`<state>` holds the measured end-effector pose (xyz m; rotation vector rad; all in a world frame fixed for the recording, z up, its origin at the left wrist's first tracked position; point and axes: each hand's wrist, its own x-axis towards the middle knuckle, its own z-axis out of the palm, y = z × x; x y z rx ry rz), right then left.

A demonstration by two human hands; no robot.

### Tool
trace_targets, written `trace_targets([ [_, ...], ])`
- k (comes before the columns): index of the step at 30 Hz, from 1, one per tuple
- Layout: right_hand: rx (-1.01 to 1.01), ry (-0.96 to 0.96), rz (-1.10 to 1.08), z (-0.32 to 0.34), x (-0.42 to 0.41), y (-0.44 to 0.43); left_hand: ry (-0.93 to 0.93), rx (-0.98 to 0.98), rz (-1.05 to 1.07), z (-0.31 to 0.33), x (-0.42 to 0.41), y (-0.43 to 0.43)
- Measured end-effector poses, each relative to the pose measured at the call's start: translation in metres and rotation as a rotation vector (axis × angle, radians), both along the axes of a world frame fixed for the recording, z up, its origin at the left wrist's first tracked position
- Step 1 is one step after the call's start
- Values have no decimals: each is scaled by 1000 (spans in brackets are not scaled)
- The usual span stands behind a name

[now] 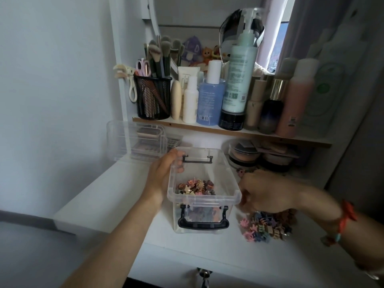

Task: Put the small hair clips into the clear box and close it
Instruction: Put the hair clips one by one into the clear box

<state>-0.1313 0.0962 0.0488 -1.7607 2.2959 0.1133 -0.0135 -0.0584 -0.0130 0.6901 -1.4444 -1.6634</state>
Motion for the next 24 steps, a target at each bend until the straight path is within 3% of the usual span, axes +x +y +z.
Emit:
trace_targets([
  [3, -445, -76, -133, 10, -6, -8, 0, -2, 0, 0, 0, 0],
  [5, -742, -294, -158, 20, -4, -13, -2, -1, 1, 0, 0, 0],
  [7, -820, -455, -109, 28, 2, -16, 2, 1, -2, 1, -1, -1],
  [11, -743, -412, -118, 26, -6, -7, -8, -6, -9, 0, 0, -1],
  [15, -201, -289, -64, 7, -11, 9, -22, 2, -11, 0, 0, -1],
  [17, -66, -278, -26, -8, -6, 14, -28, 10, -7, 0, -1, -1],
  [21, -68, -264, -9, -17, -3, 12, -32, 29, 7, 1, -1, 0],
  [24, -373, -193, -92, -4, -5, 4, -37, 26, 4, 1, 0, 1],
])
